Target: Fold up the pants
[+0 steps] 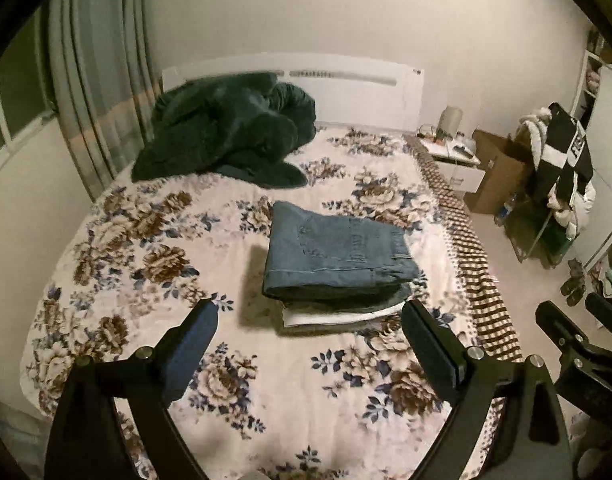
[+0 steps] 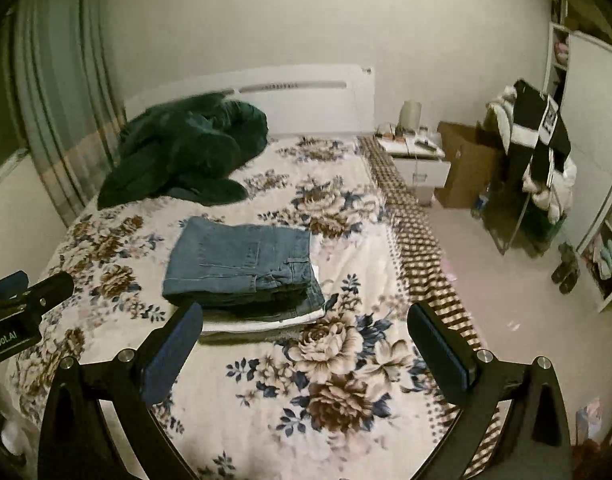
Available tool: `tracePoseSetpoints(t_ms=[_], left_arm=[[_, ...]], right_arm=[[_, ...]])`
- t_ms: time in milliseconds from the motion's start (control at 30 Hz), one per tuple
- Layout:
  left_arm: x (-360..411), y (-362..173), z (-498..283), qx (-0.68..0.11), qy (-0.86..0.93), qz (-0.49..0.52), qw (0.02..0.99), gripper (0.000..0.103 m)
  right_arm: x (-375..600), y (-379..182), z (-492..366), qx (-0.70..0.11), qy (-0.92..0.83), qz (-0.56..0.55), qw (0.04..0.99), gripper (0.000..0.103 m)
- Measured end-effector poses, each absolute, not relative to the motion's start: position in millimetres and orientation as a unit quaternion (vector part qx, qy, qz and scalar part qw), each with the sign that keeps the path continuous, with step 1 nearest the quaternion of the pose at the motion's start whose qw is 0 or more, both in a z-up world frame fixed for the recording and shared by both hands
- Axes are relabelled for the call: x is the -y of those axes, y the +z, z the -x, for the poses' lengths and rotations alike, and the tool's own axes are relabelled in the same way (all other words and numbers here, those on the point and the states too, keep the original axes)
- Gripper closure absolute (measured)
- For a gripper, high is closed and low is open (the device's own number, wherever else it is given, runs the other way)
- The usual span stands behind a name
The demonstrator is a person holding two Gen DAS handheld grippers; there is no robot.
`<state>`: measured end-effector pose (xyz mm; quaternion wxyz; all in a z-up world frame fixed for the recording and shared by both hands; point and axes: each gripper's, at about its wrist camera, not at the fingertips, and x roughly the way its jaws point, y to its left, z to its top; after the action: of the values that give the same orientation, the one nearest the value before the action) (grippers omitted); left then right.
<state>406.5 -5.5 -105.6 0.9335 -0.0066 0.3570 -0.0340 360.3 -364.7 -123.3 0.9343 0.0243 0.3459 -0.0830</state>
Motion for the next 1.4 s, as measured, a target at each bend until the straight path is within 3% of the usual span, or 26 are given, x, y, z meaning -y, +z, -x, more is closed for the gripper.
tracePoseSetpoints(t_ms=[433, 500, 667, 1400], left_arm=[[17.6, -45.4, -279.5, -0.301, 0.011, 0.008, 0.954, 0.009], [17.6, -42.5, -268.8, -0.297, 0.013, 0.013, 0.955, 0.000], [17.0, -39.9, -248.9, -0.296, 0.014, 0.016, 0.955, 0.000], [14.2, -42.5, -217.8, -0.301, 0.018, 0.004, 0.953, 0.000]], right_arm=[[355.7, -31.8, -203.3, -0.298, -0.041, -0.019, 0.954, 0.000], [354.7, -25.8, -190.2, -0.297, -0.038, -0.019, 0.954, 0.000], [351.5, -13.3, -163.6, -0.298, -0.040, -0.013, 0.954, 0.000], [339.1, -0.8, -152.0, -0.313, -0.042, -0.004, 0.949, 0.000]])
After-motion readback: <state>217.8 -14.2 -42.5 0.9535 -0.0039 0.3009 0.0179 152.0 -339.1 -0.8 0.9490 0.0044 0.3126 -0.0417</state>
